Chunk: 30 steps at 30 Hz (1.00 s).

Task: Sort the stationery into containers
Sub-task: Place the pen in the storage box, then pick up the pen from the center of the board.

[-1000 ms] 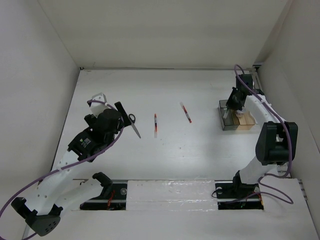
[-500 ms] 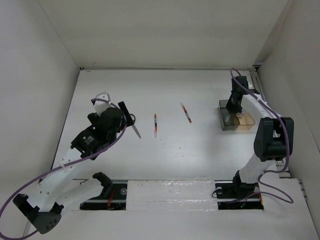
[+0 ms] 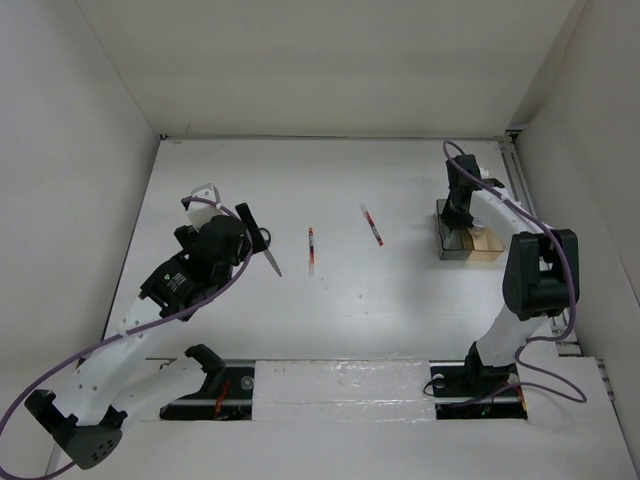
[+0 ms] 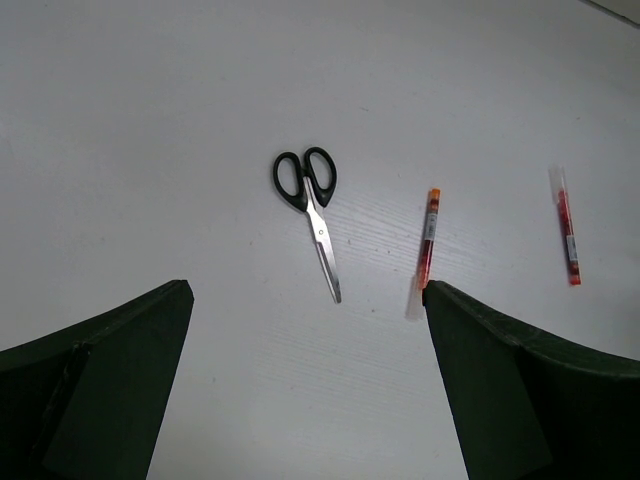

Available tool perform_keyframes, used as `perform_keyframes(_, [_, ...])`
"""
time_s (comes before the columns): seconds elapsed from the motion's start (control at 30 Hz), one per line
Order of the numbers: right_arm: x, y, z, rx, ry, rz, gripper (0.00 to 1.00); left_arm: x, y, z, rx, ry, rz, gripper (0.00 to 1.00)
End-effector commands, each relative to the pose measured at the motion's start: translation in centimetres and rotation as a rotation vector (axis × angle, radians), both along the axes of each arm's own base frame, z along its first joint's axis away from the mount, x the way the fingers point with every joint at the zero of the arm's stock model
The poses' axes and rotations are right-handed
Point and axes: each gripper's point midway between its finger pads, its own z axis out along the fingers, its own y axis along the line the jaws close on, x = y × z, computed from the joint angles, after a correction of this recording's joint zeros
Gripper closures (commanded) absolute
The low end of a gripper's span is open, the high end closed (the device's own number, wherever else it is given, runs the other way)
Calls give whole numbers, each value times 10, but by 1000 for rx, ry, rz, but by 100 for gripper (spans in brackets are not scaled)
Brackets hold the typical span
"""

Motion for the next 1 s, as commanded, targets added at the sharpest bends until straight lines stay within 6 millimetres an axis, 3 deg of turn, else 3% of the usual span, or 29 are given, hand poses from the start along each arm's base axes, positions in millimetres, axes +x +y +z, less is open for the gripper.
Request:
perform_keyframes(0.0, [-5,-4,-6,-25,19,-23,98,2,1,8,-14,-32,1,0])
perform_keyframes(0.07, [-5,-6,-5,-33,15,-37,87,2,1,8,-14,-32,1,0])
perform_keyframes(0.1, [-7,-8,-6,-41,22,-51,69,2,1,8,-14,-32,1,0])
perform_keyframes(0.17, [-9,-6,-2,-52,22,-47,61,2,1,8,-14,-32,1,0])
perform_keyframes(0.2, [-9,-8,3,-54,3,-59,52,2,1,8,-14,-32,1,0])
perform_keyframes(0.23, [-11,-4,3,-56,12,-50,48,2,1,8,-14,-32,1,0])
perform_keyframes(0.3, [-7,-2,20,-53,-39,-53,42,2,1,8,-14,-32,1,0])
perform_keyframes(0.37, [-9,9,29,-52,-61,-35,41,2,1,8,-14,-32,1,0])
perform_keyframes(0.43, [-8,18,51,-44,-127,-23,41,2,1,8,-14,-32,1,0])
perform_keyframes(0.57, [-3,60,81,-20,-220,86,38,2,1,8,-14,-32,1,0])
perform_keyframes(0.6, [-3,91,83,25,-235,184,36,2,1,8,-14,-32,1,0])
perform_keyframes(0.63, [0,110,84,45,-245,250,35,2,1,8,-14,-32,1,0])
perform_keyframes(0.67, [1,124,80,46,-238,327,34,3,1,6,-4,-28,9,0])
perform_keyframes(0.7, [3,152,79,103,-239,414,34,3,1,6,-14,-29,14,0])
perform_keyframes(0.73, [8,164,80,122,-237,447,34,3,1,6,-14,-29,14,0])
perform_keyframes(0.77, [14,169,60,116,-188,461,34,4,0,4,-8,-22,14,0])
perform_keyframes(0.83, [18,190,51,121,-156,499,34,5,1,0,1,-10,25,0])
perform_keyframes(0.87, [23,192,34,107,-118,505,34,5,1,0,2,-10,25,0])
perform_keyframes(0.97, [34,214,30,121,-118,539,34,8,-3,-8,19,30,22,0])
